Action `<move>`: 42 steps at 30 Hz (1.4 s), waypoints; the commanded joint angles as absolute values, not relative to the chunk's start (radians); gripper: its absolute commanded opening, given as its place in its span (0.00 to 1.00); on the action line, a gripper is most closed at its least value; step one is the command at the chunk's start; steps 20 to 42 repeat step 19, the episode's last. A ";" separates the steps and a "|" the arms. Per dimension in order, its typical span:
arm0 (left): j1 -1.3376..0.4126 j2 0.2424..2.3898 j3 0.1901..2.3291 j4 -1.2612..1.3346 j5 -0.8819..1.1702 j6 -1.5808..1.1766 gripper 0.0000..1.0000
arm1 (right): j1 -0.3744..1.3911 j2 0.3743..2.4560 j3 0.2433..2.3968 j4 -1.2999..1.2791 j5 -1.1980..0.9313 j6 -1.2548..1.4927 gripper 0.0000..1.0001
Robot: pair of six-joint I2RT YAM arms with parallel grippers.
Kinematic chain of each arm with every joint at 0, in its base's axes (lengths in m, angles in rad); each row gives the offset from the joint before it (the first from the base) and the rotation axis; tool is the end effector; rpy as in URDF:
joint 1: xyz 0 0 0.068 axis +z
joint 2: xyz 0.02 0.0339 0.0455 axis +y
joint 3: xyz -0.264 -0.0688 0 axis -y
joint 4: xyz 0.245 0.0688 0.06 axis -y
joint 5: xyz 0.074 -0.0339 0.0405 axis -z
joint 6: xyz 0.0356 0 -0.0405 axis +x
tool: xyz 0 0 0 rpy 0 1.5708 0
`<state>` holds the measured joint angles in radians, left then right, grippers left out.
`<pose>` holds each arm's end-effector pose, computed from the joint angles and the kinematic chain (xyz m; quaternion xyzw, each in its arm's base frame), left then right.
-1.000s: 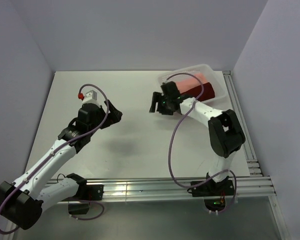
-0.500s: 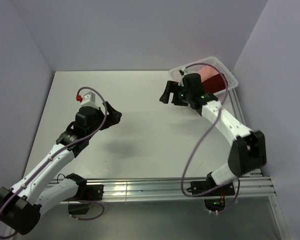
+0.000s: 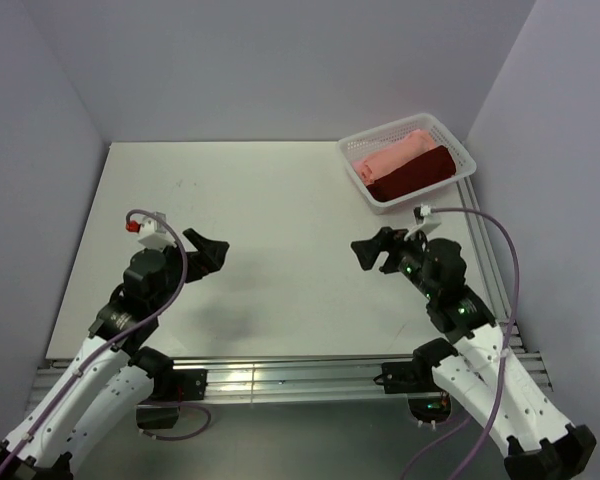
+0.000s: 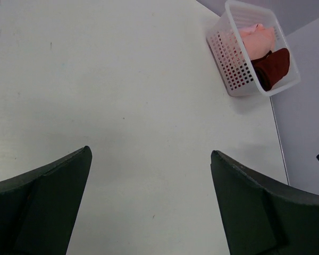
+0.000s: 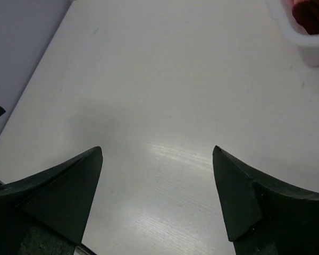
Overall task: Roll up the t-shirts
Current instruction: Place the rolled tshirt into the container
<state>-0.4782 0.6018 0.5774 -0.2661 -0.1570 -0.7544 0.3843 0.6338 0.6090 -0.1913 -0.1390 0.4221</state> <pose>0.1387 -0.0656 0.2857 -0.1565 0.7855 -0.2929 0.5223 0.1469 0.0647 0.3003 -0.0288 0.7780 0.2951 0.5538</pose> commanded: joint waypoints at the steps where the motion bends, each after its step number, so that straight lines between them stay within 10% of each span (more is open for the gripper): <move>1: -0.474 0.529 0.493 -0.241 -0.179 -0.770 1.00 | 0.385 0.502 0.499 -0.179 -0.049 0.457 0.91; 42: -0.476 0.463 0.448 -0.244 -0.144 -0.773 0.99 | 0.385 0.324 0.431 -0.244 0.048 0.506 0.90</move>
